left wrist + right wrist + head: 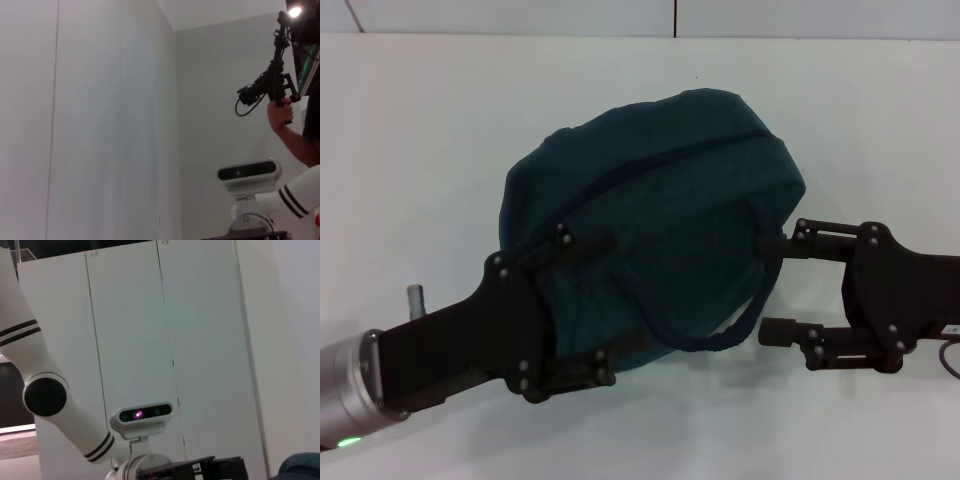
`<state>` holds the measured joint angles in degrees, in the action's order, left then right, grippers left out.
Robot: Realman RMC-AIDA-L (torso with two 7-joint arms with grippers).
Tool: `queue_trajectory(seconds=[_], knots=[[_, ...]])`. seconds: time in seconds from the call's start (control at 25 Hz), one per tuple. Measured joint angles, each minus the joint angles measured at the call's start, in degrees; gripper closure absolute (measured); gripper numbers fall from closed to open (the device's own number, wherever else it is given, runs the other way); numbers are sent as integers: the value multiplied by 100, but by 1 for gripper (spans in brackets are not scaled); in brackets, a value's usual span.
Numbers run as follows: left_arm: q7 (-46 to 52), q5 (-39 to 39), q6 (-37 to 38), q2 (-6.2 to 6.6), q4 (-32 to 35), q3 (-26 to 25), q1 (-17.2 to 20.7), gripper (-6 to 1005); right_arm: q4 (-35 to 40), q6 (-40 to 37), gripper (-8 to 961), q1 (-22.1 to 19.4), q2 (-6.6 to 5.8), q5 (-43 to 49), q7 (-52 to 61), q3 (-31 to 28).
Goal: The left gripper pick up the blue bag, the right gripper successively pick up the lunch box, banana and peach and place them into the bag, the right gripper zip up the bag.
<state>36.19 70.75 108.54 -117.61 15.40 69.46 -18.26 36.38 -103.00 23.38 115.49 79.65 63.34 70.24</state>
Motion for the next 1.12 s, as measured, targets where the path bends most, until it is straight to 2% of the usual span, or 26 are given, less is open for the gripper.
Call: queue_trajectory(seconds=[0.56, 1.12], knots=[[0, -32, -18, -67, -13, -40, -1, 142, -19, 145, 231, -7, 27, -30, -72, -27], [-3, -18, -18, -75, -10, -38, -9, 142, -80, 152, 231, -1, 35, -100, -153, -34]])
